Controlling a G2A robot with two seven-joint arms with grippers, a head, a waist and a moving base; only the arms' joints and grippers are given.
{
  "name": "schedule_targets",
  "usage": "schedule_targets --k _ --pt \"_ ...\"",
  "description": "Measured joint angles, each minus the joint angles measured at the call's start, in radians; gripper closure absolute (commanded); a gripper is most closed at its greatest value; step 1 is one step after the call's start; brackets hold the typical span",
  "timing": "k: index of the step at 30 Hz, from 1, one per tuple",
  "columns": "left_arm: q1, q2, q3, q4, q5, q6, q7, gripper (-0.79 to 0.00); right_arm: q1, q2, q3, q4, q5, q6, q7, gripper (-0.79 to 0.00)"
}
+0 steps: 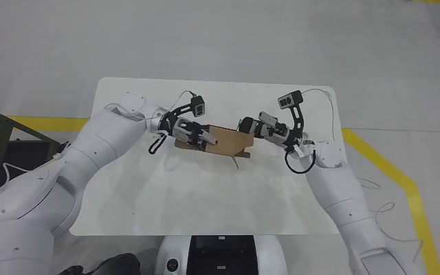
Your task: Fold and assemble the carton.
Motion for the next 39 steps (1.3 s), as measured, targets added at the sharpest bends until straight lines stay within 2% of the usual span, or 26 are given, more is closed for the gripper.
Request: schedule_targets --k 12,17,22,30,39 --pt "-0.020 0.000 0.031 -0.017 -0.026 -0.018 0.000 0.000 0.030 -0.014 -0.049 0.037 0.020 0.012 0.031 -0.785" --pt "-0.026 -0.001 0.027 -0.004 -0.035 -0.021 0.000 0.000 0.032 -0.013 -0.033 0.044 0.030 -0.008 0.024 -0.785" --pt "-0.019 0.007 -0.017 0.027 -0.063 -0.020 0.000 0.000 0.015 -0.003 0.016 0.044 0.040 0.000 -0.006 -0.785" --pt "0.043 0.041 -0.162 -0.001 -0.075 -0.021 0.000 0.000 0.012 0.008 0.037 0.073 0.004 0.088 -0.016 -0.785" --pt "0.068 0.074 -0.192 -0.053 -0.077 -0.020 0.000 0.000 0.020 0.014 0.054 0.182 0.010 0.094 0.031 -0.785"
